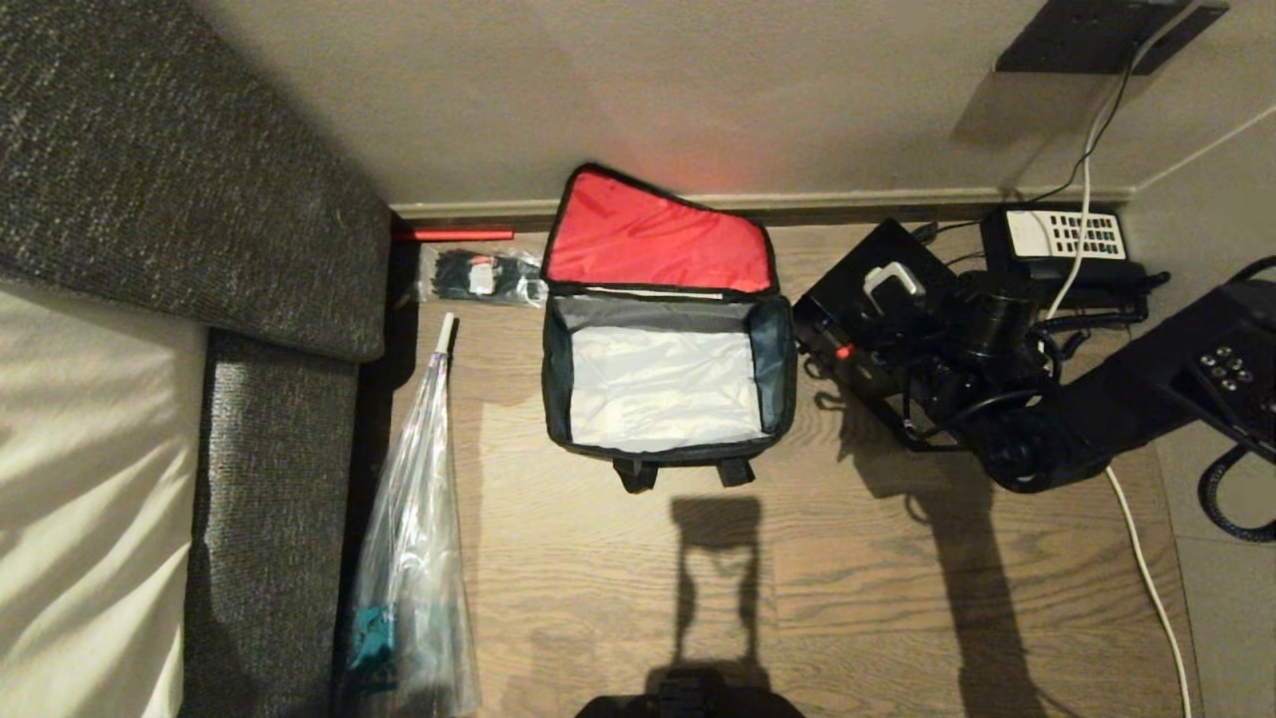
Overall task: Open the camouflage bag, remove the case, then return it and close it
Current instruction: Grip the handle again
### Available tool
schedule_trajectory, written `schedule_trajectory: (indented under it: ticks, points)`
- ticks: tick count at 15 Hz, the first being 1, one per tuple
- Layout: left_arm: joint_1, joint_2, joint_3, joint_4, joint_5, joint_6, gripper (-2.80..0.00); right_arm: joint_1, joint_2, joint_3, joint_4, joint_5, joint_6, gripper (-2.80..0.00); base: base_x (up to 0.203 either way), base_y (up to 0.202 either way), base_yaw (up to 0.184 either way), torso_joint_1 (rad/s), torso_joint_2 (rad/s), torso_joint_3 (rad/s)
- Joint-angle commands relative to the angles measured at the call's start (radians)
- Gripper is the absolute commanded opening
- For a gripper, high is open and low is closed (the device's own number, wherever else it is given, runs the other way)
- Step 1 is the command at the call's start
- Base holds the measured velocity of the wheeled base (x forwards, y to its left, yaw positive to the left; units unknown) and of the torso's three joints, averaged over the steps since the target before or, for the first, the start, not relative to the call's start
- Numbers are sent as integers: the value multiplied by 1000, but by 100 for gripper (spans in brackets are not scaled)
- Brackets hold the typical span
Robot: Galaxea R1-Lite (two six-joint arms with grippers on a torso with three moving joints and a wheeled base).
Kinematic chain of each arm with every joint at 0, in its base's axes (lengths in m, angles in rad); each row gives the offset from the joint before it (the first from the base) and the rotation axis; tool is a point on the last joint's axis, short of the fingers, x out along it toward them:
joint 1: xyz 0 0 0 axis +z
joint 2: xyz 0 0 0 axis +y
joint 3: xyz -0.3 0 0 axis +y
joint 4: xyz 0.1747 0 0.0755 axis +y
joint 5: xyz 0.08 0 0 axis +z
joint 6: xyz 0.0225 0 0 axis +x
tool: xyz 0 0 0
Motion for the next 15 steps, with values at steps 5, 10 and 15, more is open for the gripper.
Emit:
schedule_trajectory:
  ticks: [5,10,15]
  points:
    - [0,-3,0,0,0,-1,-280,-19,147,-161,-160,-23,-114,0,0,0,0,0,0,0]
    - [0,-3,0,0,0,-1,-280,-55,169,-136,-294,-50,-205,0,0,0,0,0,0,0]
    - [0,-3,0,0,0,-1,-280,-37,169,-142,-293,-204,-250,0,0,0,0,0,0,0]
